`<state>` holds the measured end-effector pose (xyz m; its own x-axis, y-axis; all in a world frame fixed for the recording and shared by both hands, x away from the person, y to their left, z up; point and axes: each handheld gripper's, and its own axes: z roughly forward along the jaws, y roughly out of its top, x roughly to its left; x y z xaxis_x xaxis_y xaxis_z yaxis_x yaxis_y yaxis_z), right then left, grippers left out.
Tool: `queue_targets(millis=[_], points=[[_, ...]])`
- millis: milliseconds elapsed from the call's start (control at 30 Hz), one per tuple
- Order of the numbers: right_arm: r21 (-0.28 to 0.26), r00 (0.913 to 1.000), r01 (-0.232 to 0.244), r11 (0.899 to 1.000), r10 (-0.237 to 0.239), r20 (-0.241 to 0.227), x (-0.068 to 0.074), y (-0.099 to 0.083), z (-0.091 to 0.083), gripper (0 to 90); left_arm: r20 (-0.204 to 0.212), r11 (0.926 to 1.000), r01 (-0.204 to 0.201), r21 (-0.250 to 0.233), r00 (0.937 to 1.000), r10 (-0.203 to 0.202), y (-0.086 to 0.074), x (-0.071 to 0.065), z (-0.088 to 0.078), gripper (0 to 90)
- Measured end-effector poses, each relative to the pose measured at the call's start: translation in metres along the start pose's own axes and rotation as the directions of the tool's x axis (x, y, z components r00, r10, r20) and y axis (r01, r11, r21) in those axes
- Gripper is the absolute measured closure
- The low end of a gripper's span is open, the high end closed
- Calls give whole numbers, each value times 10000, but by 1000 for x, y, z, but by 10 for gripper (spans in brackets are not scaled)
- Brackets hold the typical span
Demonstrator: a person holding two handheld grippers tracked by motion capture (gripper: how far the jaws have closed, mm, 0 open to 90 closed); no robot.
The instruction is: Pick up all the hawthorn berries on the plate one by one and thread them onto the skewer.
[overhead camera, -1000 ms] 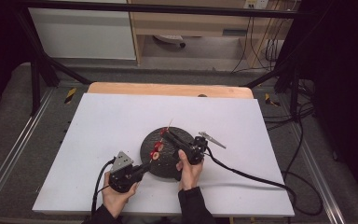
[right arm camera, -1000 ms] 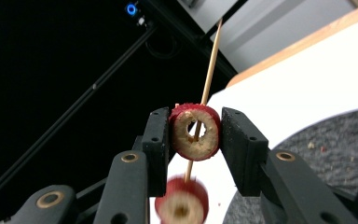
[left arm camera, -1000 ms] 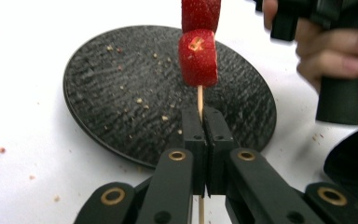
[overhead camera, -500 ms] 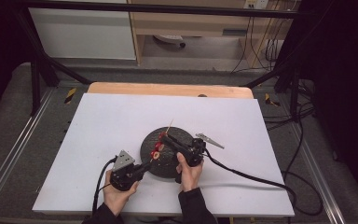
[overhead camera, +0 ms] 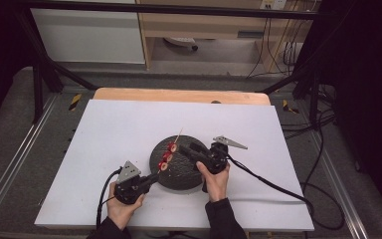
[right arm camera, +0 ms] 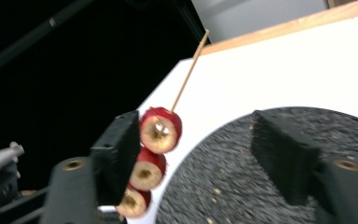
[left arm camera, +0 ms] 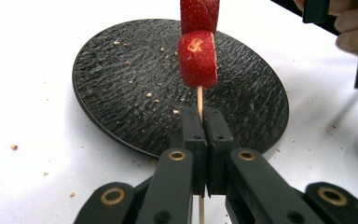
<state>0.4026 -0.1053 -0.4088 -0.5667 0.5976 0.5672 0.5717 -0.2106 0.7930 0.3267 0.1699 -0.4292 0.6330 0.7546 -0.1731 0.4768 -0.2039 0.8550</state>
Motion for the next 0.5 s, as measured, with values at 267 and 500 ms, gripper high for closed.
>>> queue_targets(millis=[267, 500], points=[[1233, 9937, 883, 9884, -960, 573, -12, 10, -13, 114, 9, 9996, -192, 198, 9998, 192, -1, 3, -2, 886], [2508, 9639, 2209, 9425, -2502, 912, -26, 9, -29, 32, 91, 9989, -253, 389, 9996, 250, 2, 5, -3, 886]])
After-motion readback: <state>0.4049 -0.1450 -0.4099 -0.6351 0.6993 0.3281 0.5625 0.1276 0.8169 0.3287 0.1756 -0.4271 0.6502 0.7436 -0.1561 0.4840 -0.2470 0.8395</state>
